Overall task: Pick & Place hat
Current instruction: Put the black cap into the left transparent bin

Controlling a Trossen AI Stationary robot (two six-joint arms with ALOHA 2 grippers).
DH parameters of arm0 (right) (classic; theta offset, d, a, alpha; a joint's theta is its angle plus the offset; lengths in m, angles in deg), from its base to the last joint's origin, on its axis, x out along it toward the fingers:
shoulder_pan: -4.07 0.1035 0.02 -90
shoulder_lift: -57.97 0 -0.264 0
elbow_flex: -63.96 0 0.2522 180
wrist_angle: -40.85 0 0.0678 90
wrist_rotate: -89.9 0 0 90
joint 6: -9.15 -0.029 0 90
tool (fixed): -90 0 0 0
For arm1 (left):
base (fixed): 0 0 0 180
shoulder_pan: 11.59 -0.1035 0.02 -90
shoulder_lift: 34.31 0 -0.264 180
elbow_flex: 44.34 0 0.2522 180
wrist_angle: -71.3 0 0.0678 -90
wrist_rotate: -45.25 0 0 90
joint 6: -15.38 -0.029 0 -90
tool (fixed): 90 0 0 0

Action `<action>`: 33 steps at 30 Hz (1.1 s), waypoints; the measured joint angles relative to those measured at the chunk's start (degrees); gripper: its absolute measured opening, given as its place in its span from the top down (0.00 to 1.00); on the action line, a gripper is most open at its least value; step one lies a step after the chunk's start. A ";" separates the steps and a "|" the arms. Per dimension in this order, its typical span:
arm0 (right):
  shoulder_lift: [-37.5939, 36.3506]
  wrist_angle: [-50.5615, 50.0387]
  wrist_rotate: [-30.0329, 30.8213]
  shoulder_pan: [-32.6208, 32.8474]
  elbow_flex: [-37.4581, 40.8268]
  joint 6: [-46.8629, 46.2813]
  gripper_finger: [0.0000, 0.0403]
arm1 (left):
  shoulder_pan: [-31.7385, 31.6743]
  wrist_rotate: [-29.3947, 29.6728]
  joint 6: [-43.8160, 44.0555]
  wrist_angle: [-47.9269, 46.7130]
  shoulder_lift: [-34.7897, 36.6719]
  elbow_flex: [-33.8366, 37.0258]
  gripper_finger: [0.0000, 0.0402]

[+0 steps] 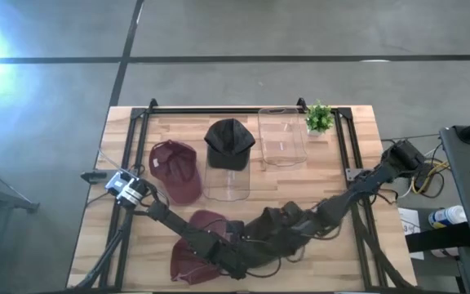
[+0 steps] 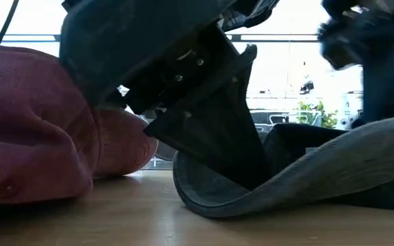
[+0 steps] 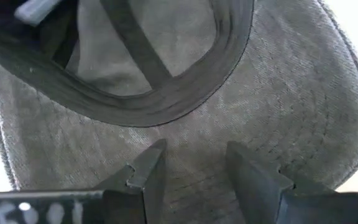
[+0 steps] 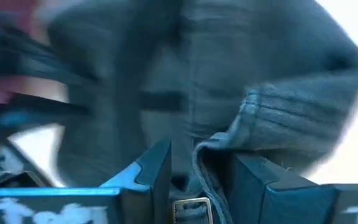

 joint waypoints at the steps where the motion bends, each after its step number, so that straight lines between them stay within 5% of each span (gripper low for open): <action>1: 0.55 0.16 -0.03 -0.99 -1.25 2.88 0.71 | -0.09 0.02 0.04 0.29 0.00 0.03 0.58; 12: 5.65 -0.26 -8.79 -5.84 -9.08 21.63 0.70 | 0.04 5.00 6.31 1.56 -0.03 0.81 0.58; 19: 3.93 -11.29 -8.51 -5.74 -8.03 28.09 0.66 | -0.56 13.95 9.88 6.49 -0.04 0.87 0.58; 26: 3.47 -22.26 -8.09 -5.67 -7.92 32.37 0.60 | -2.06 13.25 3.79 20.35 -0.04 0.46 0.58; 33: -1.62 -22.02 -2.38 -5.04 -9.46 38.04 0.54 | -2.26 12.73 0.88 16.66 0.63 0.48 0.58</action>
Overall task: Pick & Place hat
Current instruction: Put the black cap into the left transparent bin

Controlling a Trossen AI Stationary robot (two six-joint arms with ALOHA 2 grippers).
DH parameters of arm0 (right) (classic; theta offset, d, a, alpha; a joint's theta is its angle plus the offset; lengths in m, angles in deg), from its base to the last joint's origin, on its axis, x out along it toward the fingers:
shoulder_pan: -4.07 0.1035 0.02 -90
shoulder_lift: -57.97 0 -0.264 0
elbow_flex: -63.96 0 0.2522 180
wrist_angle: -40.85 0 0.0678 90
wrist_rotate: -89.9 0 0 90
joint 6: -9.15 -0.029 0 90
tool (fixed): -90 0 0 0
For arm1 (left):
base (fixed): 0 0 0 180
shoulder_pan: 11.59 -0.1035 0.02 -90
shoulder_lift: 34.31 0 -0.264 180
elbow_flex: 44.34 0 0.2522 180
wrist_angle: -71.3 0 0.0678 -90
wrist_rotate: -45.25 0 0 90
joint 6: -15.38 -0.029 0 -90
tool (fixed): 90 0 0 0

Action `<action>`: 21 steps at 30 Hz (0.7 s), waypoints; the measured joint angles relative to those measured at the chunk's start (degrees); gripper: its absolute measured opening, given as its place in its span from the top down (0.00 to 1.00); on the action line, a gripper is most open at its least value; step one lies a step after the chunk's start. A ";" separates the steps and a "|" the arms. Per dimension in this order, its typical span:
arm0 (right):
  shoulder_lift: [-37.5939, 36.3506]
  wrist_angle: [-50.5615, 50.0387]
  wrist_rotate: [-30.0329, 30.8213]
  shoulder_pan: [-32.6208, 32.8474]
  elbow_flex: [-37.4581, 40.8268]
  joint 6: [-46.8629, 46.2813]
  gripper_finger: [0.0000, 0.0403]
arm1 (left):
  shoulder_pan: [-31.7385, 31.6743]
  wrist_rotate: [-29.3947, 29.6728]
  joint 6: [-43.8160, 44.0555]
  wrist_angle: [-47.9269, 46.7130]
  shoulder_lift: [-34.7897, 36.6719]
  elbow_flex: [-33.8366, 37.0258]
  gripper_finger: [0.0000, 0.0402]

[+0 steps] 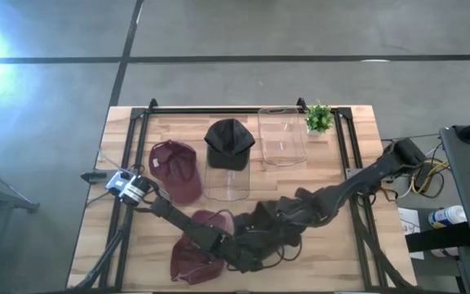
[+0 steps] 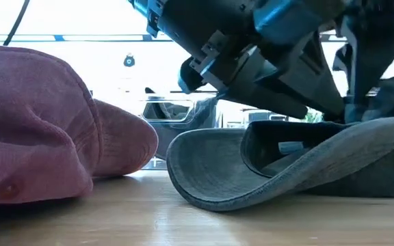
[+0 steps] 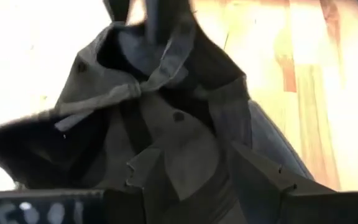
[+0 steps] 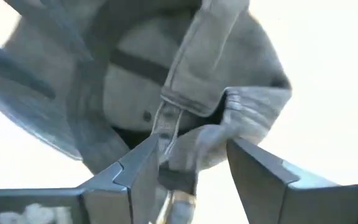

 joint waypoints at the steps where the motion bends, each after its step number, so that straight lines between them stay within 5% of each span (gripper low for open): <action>1: -0.93 -0.70 1.26 0.00 -0.37 0.83 0.53 | 0.00 0.03 -0.50 0.00 0.15 0.00 0.58; 9: -6.25 -3.19 6.92 1.05 -1.37 12.62 0.50 | 1.15 3.07 -3.88 -12.61 4.94 0.18 0.58; 13: -3.53 2.82 6.63 2.95 -1.08 20.95 0.50 | 3.29 -2.64 -6.83 -19.99 7.54 1.74 0.58; 16: 0.40 3.46 7.95 3.30 -1.01 20.99 0.50 | 5.05 -9.09 -9.03 -19.74 7.80 4.64 0.58; 21: 5.04 2.24 15.27 3.85 -1.60 16.74 0.50 | 7.03 -8.88 -13.65 -18.94 8.00 7.91 0.58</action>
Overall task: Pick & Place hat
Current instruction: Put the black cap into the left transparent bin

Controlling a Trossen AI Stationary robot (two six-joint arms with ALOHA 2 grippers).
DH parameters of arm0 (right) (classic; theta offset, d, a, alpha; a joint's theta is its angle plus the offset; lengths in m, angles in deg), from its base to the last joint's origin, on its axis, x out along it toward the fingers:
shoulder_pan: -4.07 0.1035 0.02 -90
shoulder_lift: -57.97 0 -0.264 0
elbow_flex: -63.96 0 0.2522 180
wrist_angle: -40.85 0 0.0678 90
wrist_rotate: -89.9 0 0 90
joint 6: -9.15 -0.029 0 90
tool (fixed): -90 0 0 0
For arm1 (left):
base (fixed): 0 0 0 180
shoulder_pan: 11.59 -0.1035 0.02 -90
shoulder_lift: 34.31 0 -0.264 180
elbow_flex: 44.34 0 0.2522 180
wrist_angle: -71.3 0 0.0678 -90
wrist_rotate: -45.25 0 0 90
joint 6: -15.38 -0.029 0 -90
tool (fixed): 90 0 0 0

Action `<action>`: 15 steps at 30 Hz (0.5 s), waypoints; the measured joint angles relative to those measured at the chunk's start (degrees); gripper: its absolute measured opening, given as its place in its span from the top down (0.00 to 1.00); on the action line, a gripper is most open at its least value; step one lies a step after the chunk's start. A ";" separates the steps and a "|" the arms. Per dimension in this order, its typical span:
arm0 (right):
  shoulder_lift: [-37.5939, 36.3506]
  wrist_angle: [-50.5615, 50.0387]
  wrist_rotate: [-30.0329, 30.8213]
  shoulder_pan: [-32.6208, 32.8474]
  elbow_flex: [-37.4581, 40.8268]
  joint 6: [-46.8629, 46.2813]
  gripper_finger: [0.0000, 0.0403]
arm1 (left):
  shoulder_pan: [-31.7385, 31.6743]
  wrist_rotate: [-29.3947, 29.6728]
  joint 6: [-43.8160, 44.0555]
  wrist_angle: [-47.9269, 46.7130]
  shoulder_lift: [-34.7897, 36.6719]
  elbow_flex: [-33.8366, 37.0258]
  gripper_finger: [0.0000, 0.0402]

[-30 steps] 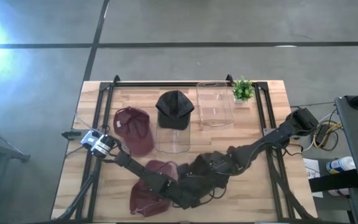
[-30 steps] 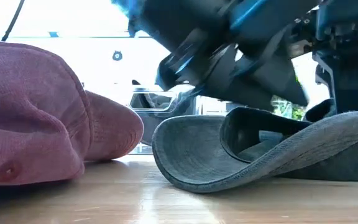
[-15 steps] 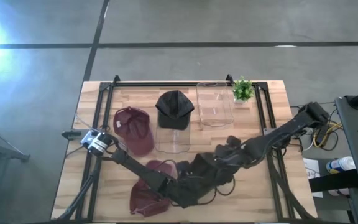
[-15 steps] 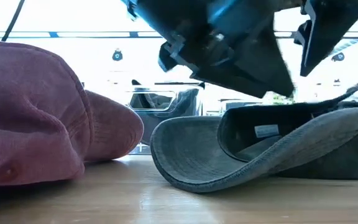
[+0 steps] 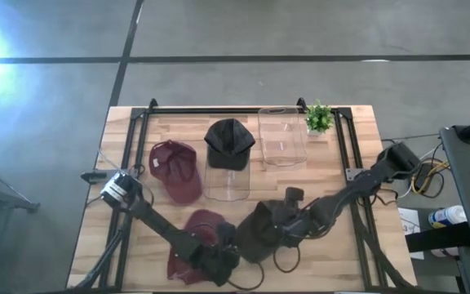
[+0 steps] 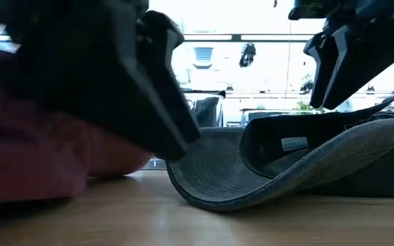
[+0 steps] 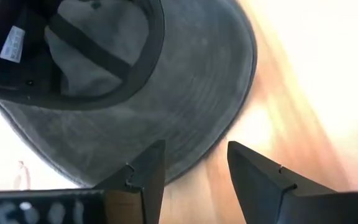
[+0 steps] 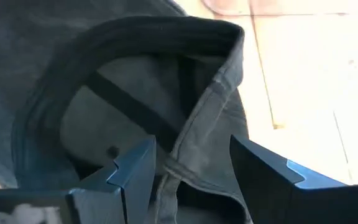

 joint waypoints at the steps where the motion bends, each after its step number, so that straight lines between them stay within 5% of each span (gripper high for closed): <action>1: 0.30 0.02 0.07 0.02 -0.23 -0.64 0.50 | 0.08 0.36 -0.42 0.15 0.00 0.52 0.58; 10: 3.17 -0.30 -0.76 -2.42 2.35 -11.27 0.50 | -0.42 2.78 -1.73 7.69 0.00 3.88 0.58; 15: 4.04 -0.10 -1.97 -4.83 3.10 -13.05 0.63 | -0.62 3.95 -2.36 8.84 0.00 4.60 0.58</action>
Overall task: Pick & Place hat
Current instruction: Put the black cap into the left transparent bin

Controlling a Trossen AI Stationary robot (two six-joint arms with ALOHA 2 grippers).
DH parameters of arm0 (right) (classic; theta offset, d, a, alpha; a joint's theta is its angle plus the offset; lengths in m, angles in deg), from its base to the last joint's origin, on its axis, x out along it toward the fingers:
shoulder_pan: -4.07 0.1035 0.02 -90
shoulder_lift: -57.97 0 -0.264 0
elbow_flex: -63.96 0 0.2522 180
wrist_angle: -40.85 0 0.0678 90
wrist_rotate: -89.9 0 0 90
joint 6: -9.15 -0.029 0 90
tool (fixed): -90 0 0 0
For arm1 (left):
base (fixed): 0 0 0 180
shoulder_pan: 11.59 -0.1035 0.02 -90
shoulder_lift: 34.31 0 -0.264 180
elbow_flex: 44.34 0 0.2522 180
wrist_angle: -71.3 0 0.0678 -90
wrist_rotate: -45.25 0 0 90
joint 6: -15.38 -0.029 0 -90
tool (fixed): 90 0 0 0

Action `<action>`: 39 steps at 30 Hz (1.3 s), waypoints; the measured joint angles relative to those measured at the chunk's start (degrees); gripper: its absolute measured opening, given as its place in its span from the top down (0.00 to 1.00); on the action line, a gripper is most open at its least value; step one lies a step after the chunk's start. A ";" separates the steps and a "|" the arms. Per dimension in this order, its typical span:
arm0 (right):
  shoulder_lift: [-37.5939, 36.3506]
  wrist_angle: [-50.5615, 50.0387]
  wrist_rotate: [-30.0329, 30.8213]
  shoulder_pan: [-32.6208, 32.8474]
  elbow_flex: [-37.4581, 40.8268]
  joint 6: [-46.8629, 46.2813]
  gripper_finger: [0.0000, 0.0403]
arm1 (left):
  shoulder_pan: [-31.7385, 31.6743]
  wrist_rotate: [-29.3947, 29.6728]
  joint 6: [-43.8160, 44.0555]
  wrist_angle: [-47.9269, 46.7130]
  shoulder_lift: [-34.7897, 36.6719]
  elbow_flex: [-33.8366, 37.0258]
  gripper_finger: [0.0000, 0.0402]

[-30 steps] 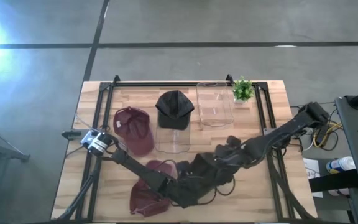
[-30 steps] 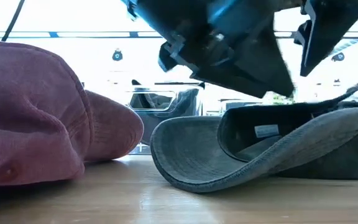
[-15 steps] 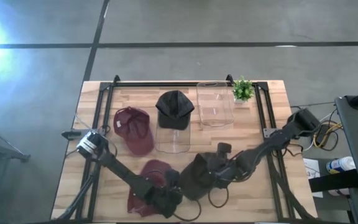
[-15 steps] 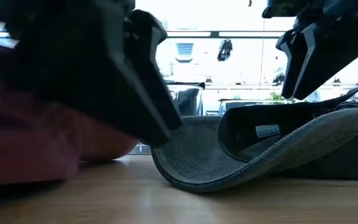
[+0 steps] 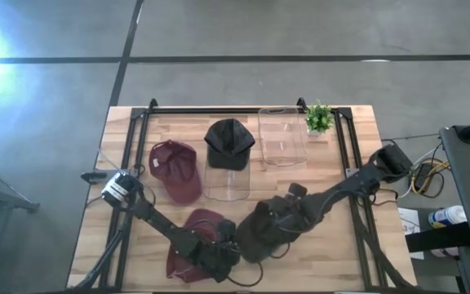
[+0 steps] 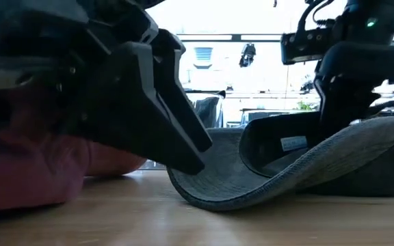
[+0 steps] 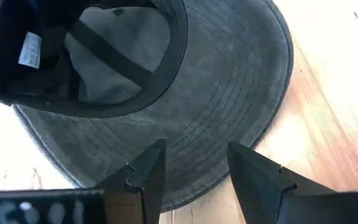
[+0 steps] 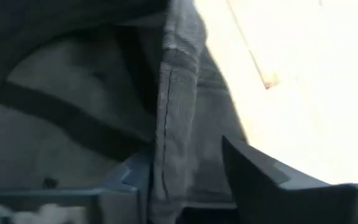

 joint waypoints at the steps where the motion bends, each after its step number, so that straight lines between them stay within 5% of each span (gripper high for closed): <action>1: 0.06 -0.01 -0.02 -0.34 0.00 0.27 0.68 | 0.00 0.06 0.00 0.10 0.00 0.00 0.58; 7: -0.59 -1.08 -0.59 -1.45 -0.01 2.91 0.95 | 0.02 3.33 -0.02 0.38 0.00 -0.17 0.58; 18: -12.76 -7.01 2.96 -0.43 -11.16 6.69 0.98 | -0.55 3.58 -6.19 8.42 4.46 -0.99 0.58; 22: -12.47 -6.98 0.20 -2.06 -14.44 4.46 0.98 | -1.91 3.65 -13.66 17.94 4.52 -1.07 0.58; 26: -10.72 -8.23 0.07 -1.74 -19.82 2.91 0.98 | -2.07 8.14 -13.24 15.71 5.03 -1.63 0.58; 29: -9.49 -18.50 11.10 0.89 -22.73 3.86 0.98 | -1.06 10.52 -13.31 13.93 6.37 -2.38 0.58; 32: -7.88 -17.61 1.15 -1.24 -23.88 4.70 0.98 | -0.50 10.80 -13.59 13.31 8.51 -2.49 0.58; 39: -7.08 -14.97 1.85 -2.23 -23.85 2.94 0.98 | -0.51 14.92 -13.47 13.30 13.84 -2.25 0.58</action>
